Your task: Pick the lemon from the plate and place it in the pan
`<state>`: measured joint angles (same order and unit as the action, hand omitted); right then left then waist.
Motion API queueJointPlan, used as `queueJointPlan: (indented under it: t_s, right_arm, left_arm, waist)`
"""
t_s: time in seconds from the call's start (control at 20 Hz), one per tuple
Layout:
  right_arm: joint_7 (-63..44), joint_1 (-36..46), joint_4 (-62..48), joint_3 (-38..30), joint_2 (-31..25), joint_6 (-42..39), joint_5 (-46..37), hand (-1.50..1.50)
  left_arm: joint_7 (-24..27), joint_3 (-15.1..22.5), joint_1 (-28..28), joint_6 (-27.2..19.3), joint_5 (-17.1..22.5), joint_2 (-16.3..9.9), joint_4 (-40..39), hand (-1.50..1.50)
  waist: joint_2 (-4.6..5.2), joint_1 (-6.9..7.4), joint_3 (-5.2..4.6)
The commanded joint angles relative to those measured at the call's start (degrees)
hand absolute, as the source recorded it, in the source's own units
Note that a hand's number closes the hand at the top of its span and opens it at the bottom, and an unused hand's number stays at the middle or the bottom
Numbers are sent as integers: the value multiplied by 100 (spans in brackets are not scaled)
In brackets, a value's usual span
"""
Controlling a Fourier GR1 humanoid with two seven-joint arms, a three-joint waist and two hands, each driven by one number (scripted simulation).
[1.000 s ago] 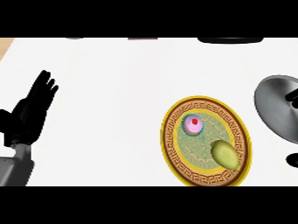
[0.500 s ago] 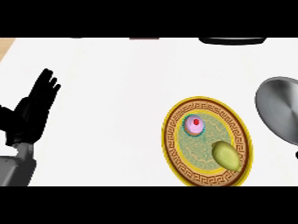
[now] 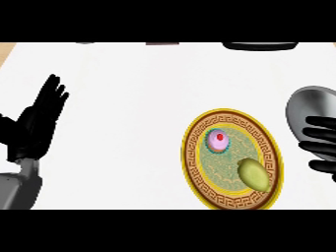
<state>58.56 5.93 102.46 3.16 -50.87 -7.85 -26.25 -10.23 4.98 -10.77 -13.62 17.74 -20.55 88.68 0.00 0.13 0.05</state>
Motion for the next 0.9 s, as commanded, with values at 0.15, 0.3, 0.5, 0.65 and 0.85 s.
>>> queueJointPlan:
  t_s: [0.15,0.3,0.5,0.65,0.85]
  right_arm:
    - [-35,-380,189,685,-33,656,-1988,-150]
    - [38,-627,322,540,199,701,-2236,-150]
    - [417,-1485,370,119,164,1742,-2688,-150]
    - [209,-1231,233,23,470,1954,-2999,-150]
    - [-12,-1767,1113,-335,597,1753,-2974,-150]
  left_arm:
    - [91,33,212,41,-131,110,53,0]
    - [-105,13,12,-63,-300,248,35,0]
    - [92,-120,332,124,-190,164,259,0]
    - [-55,-191,407,216,-141,153,291,0]
    - [80,-370,111,392,-237,131,-29,0]
  waist:
    - [-1,-8,-5]
    - [-5,-47,-5]
    - [-25,-92,-1]
    - [-10,-29,-2]
    - [-12,-73,-6]
